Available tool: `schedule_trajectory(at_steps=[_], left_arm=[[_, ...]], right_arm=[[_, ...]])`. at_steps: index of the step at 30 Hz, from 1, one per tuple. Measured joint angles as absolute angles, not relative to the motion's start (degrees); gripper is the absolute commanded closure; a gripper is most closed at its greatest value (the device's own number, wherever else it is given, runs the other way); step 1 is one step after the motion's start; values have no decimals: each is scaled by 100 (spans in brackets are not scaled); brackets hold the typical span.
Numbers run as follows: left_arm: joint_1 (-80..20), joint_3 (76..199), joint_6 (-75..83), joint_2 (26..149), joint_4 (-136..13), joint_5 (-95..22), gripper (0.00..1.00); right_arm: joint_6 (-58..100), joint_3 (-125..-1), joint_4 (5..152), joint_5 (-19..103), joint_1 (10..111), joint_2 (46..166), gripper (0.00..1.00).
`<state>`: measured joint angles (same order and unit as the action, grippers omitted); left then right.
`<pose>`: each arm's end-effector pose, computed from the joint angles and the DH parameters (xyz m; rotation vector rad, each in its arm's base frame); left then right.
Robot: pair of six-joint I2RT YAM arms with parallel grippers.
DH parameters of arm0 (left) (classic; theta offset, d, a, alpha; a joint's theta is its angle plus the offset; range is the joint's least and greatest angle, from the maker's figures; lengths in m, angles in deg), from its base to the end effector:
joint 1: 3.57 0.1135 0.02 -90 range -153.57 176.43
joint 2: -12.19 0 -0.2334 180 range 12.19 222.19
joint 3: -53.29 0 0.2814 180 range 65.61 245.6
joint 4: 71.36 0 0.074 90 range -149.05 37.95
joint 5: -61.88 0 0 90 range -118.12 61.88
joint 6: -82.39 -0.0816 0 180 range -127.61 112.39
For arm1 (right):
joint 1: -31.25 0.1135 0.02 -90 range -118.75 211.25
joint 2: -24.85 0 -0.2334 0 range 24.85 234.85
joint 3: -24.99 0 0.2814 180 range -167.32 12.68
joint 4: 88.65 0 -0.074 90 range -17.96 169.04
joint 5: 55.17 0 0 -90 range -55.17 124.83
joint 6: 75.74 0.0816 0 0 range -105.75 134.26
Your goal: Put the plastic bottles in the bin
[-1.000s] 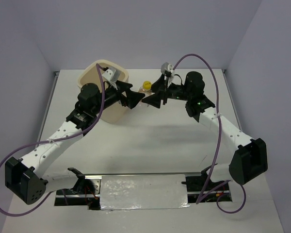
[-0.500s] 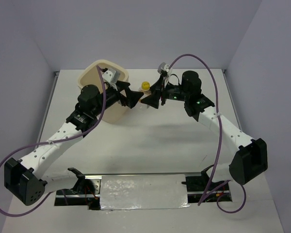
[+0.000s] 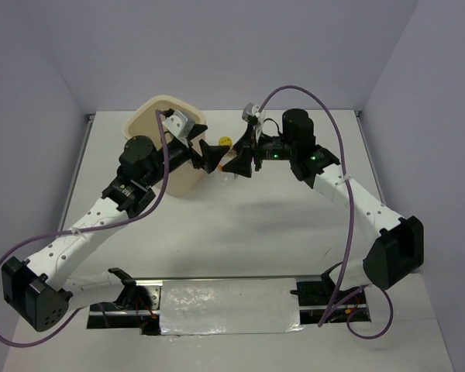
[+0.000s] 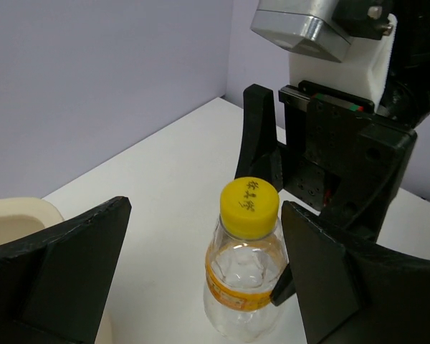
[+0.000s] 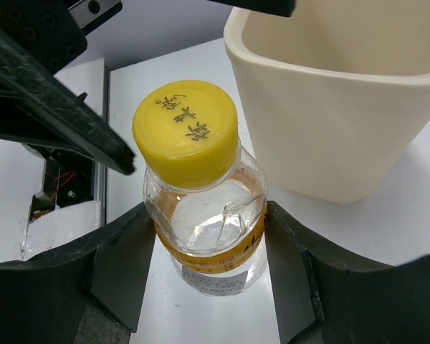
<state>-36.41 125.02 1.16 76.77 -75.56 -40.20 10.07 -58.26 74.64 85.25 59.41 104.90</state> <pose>0.2846 -0.2040 0.3896 0.4709 1.3375 -0.7488 0.3081 0.2363 0.3297 -1.1015 1.4868 1.0828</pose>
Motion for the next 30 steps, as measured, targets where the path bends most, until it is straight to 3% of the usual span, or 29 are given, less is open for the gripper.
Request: schedule_trajectory(at_steps=[15,18,22,27,28,30], left_arm=[[-3652,12854,162,8289,-7569,-4201,1],[-3652,12915,175,8348,-7571,-4210,7],[-3685,12915,239,8346,-7613,-4295,47],[-3731,12915,317,8324,-7644,-4481,72],[-3728,12915,328,8313,-7652,-4492,81],[-3728,12915,335,8276,-7672,-4503,87]], right_arm=[[732,-5892,7166,8450,5941,10488,79],[732,-5892,7175,8435,5941,10472,78],[732,-5889,7175,8334,5939,10446,77],[736,-5889,7175,8212,5943,10404,73],[740,-5889,7177,8201,5952,10380,70],[749,-5876,7199,8173,5952,10330,52]])
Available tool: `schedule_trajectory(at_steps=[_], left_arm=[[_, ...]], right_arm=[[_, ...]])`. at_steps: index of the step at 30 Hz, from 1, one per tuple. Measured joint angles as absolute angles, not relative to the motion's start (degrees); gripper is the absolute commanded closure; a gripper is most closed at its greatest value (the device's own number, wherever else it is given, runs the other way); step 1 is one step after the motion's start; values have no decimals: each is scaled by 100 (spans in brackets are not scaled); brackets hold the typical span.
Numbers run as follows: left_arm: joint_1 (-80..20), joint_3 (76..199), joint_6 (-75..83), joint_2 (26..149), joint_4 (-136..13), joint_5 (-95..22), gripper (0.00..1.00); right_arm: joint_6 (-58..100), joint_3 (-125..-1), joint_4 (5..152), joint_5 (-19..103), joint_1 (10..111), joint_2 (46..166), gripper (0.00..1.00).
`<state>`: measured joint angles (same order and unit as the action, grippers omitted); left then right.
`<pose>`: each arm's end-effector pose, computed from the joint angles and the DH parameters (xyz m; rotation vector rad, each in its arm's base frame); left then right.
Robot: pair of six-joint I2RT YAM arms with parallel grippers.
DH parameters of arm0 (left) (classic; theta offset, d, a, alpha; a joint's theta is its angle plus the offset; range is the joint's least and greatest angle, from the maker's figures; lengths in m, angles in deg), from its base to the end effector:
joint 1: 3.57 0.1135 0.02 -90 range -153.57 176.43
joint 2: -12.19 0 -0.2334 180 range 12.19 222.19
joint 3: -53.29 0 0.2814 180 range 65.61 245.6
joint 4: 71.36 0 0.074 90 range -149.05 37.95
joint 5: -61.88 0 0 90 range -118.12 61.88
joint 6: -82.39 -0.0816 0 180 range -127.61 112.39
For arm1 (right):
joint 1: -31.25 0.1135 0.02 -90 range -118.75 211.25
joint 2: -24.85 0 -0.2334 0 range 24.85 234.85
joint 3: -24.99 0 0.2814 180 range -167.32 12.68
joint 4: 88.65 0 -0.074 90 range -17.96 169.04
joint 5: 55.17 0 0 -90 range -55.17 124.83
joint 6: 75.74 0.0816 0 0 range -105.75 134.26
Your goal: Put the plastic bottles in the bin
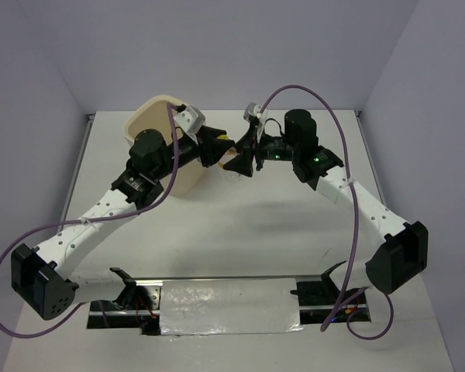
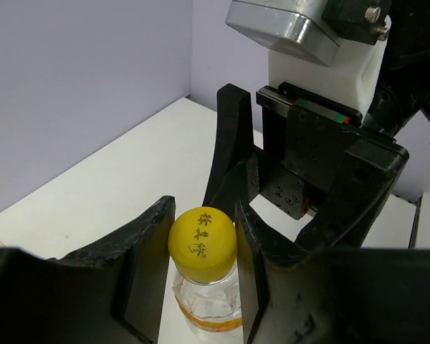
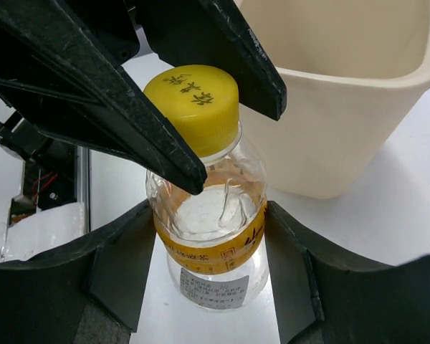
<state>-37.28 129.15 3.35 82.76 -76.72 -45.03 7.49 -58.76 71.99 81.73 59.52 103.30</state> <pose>0.2963 -0.2262 0.3877 0.5311 1.3458 -0.8483 0.3059 0.2321 0.3366 -1.0931 1.4923 1.0017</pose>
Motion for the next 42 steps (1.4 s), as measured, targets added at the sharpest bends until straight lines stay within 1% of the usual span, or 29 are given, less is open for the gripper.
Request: schedule_trajectory(at_steps=[1,2,3,4,8,14,16,17,20,22,23,24,25,26,27,28,34,37,42], left_arm=[[-3731,12915,343,8252,-7670,-4510,95],[-3731,12915,357,8226,-7665,-4507,99],[-3731,12915,370,8204,-7661,-4501,100],[-3731,12918,402,8186,-7659,-4468,100],[-3709,13088,407,8145,-7432,-3981,100],[-3562,13855,280,8143,-6997,-3021,100],[-3313,14246,308,8140,-6885,-2643,100],[-3147,14375,326,8138,-6857,-2490,98],[-2485,14498,483,8105,-6848,-2129,95],[-2041,14389,652,8103,-6852,-1885,85],[-1836,14295,772,8110,-6846,-1797,78],[-1656,14177,848,8134,-6831,-1747,60],[-1514,14059,934,8158,-6817,-1729,48],[-1425,13954,988,8199,-6787,-1727,20],[-1366,13855,1025,8247,-6756,-1740,8],[-1333,13759,1111,8296,-6739,-1771,1],[-1322,13632,1224,8370,-6448,-1963,1],[-1322,13965,1211,8372,-6142,-1994,1],[-1269,14749,1235,8352,-5628,-1902,1]], right_arm=[[771,-5850,7241,8151,5952,10293,45],[795,-5828,7273,8125,5963,10262,36],[819,-5806,7311,8096,5974,10236,3],[898,-5787,7339,8057,5983,10210,0],[989,-5614,7477,7880,5985,10061,0],[1335,-5148,7603,7567,5817,9714,0],[1549,-4978,7708,7467,5633,9596,0],[1665,-4875,7785,7421,5515,9530,0],[2043,-4517,8047,7200,5150,9320,0],[2290,-4252,8172,6986,4955,9159,0],[2404,-4130,8213,6798,4870,9073,0],[2476,-4023,8211,6627,4807,8979,0],[2543,-3914,8200,6391,4756,8857,0],[2600,-3839,8196,6186,4741,8743,0],[2627,-3782,8183,6011,4739,8630,0],[2644,-3726,8161,5814,4739,8488,0],[2738,-3524,8043,4719,4739,7646,0],[2801,-3455,7934,4326,4739,7336,0],[3016,-3452,7558,3655,4739,7174,0]])
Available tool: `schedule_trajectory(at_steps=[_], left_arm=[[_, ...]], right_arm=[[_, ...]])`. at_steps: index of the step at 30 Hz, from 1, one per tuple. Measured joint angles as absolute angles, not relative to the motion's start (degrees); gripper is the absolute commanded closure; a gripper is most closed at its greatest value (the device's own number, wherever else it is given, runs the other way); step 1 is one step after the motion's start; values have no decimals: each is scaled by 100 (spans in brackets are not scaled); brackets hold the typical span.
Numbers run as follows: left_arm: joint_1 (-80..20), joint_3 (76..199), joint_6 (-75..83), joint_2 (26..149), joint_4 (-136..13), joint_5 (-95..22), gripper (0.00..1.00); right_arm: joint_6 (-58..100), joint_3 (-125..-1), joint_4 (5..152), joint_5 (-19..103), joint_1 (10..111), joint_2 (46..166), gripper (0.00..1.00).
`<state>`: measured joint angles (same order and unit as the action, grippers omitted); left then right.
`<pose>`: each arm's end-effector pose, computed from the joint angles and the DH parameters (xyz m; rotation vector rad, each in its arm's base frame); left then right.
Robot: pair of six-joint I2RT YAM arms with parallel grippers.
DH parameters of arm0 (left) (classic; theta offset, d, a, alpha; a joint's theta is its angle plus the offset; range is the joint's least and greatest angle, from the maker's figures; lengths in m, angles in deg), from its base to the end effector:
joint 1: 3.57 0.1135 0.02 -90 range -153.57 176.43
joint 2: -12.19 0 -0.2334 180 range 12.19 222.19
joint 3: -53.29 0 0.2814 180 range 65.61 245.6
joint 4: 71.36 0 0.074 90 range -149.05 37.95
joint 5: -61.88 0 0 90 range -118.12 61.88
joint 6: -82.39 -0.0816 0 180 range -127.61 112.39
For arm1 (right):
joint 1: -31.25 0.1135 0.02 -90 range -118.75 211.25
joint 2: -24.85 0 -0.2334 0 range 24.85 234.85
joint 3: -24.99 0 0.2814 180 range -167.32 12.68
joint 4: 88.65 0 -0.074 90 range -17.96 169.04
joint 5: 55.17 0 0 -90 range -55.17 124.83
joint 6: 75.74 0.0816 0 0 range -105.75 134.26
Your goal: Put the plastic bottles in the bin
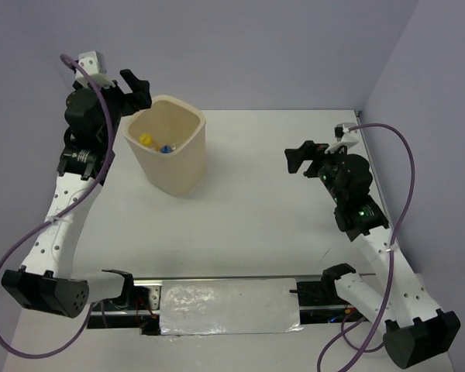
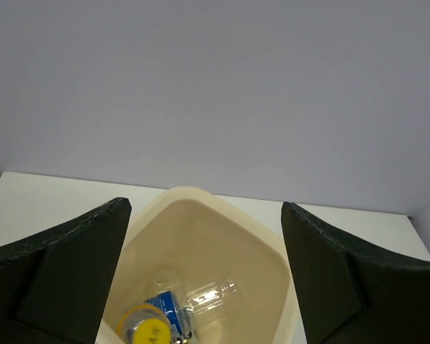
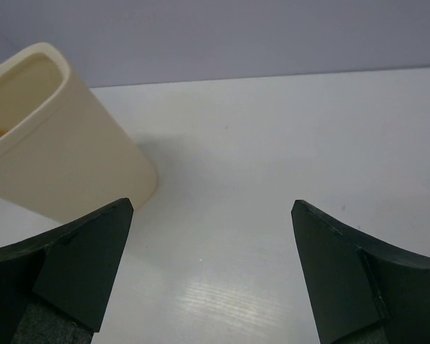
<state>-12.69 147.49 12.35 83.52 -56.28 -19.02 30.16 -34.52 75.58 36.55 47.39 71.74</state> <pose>0.3552 -0.0440 0.4649 -0.2663 1.4187 -0.3029 0.2783 0.0831 0.3368 -0.0268 1.6447 0.4533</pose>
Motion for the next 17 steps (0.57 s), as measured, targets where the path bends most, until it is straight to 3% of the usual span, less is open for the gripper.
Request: schedule_trajectory(at_steps=[4,8,14,17], left_arm=[[-804,14714,1535,8160,-5224,-1836,1],[125,13938,2066,7795,-4898,-1885,1],[1928,12762,2890,7535,-4450,-2586,1],[2341,12535,3043,7548,-4387,-2956,1]], right_arm=[[3195,-3450,7206,3148,4739,7098,0],[3302,-3321,6967,2706,4739,6853,0],[3357,-3072,6718,2228,4739,6453,0],[3389,-3000,6688,2103,4739,6341,0]])
